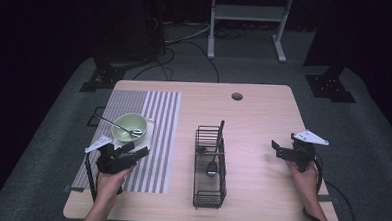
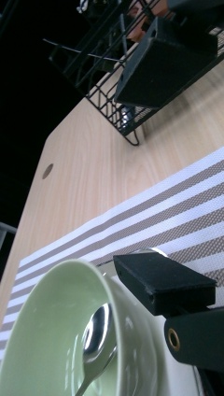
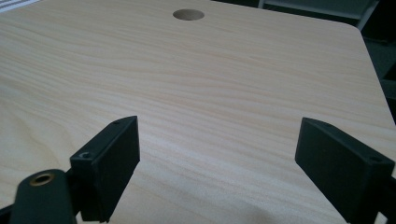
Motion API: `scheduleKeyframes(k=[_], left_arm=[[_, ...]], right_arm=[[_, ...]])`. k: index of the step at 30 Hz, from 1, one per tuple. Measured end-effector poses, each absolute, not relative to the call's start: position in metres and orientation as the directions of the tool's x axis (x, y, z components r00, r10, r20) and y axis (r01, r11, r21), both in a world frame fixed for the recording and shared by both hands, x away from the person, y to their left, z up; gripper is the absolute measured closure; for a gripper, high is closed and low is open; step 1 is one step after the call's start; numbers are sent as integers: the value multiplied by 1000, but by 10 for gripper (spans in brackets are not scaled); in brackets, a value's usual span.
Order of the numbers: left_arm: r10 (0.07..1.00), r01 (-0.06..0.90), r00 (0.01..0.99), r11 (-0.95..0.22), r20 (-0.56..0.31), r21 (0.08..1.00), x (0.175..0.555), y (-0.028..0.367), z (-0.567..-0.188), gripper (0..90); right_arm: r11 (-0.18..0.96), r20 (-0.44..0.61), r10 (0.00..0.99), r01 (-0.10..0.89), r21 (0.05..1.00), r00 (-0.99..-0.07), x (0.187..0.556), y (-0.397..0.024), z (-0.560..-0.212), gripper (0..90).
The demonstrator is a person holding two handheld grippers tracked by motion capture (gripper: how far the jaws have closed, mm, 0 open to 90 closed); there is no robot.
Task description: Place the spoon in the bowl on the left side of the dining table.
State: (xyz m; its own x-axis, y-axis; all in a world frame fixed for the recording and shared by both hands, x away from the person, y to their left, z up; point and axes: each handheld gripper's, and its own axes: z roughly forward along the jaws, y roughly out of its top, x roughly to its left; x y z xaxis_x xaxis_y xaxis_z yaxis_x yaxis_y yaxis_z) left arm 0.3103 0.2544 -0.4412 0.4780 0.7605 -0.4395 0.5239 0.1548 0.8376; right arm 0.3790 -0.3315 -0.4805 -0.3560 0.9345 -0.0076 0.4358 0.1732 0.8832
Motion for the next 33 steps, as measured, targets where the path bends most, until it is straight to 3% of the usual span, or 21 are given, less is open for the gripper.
scheduleKeyframes(k=[33], left_arm=[[765,536,545,-3,-343,844,300,228,-454,144]], right_arm=[[175,-12,933,426,888,-360,377,-332,-481,129]])
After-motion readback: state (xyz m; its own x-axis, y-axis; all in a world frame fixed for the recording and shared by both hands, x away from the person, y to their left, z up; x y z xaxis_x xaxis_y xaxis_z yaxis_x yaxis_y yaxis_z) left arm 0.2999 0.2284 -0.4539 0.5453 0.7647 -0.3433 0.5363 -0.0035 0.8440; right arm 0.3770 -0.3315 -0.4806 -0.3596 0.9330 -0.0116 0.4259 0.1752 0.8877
